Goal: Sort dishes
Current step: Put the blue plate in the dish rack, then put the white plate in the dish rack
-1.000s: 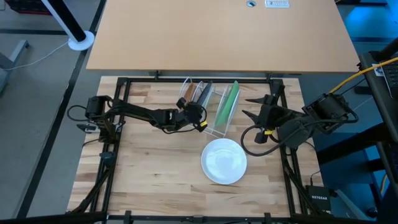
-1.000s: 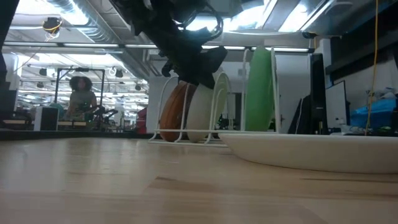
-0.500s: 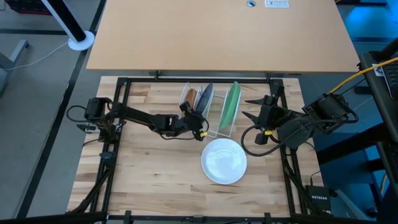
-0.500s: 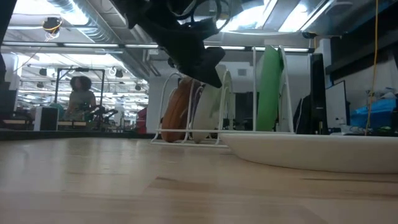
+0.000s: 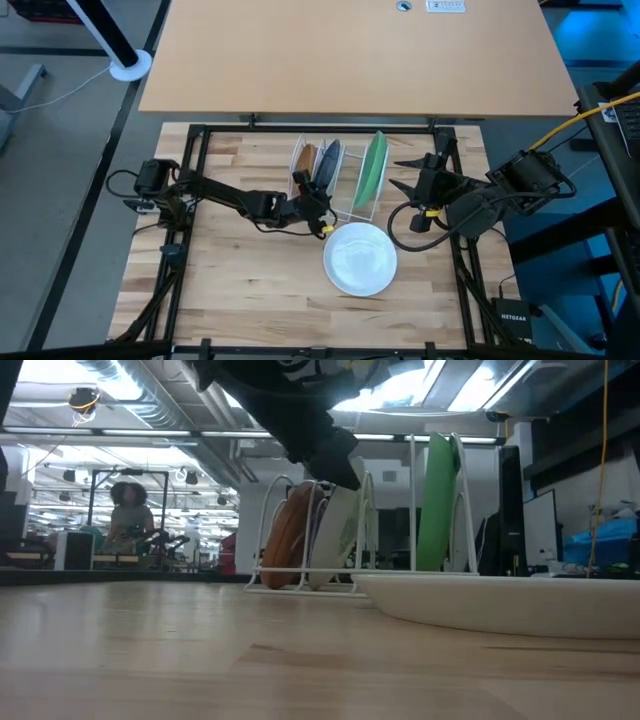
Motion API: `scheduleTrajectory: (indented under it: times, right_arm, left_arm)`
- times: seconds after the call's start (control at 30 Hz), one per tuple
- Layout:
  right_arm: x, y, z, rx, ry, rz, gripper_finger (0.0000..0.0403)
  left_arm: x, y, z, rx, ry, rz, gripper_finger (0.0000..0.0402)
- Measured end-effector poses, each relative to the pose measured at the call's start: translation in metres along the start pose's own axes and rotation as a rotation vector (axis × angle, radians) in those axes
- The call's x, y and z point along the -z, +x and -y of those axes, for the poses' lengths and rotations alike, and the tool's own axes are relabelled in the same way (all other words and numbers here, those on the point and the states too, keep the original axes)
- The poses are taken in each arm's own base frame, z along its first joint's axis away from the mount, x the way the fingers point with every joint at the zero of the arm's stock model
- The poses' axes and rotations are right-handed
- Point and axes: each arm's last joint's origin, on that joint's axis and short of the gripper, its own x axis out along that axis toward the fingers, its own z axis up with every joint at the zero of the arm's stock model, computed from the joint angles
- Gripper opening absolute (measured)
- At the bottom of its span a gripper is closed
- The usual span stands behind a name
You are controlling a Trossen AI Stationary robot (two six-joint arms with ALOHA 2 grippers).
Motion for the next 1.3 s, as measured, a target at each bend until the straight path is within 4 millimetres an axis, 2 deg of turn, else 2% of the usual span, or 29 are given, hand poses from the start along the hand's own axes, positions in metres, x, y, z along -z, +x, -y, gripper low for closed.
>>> scheduleTrajectory:
  times: [0.43,0.8,0.97,1.07,1.23,1.3]
  right_arm:
    - [0.0,0.0,0.0,0.0,0.0,0.0,0.0166]
    - [0.0,0.0,0.0,0.0,0.0,0.0,0.0166]
    - [0.0,0.0,0.0,-0.006,0.0,-0.001,0.0166]
    - [0.0,0.0,-0.001,-0.031,0.0,-0.006,0.0166]
    - [-0.001,0.002,-0.004,-0.053,0.037,-0.015,0.0166]
    - [-0.002,0.005,-0.009,-0.069,0.048,-0.027,0.0166]
  left_arm:
    - [0.004,-0.013,0.012,-0.048,0.163,-0.043,0.0148]
    - [0.0,-0.036,0.033,-0.069,0.2,-0.004,0.0148]
    - [-0.001,-0.051,0.046,-0.041,0.154,0.029,0.0148]
    - [-0.002,-0.064,0.058,0.058,0.115,0.062,0.0148]
    - [-0.001,-0.086,0.082,0.423,0.152,0.12,0.0148]
    - [0.002,-0.093,0.089,0.516,0.175,0.131,0.0148]
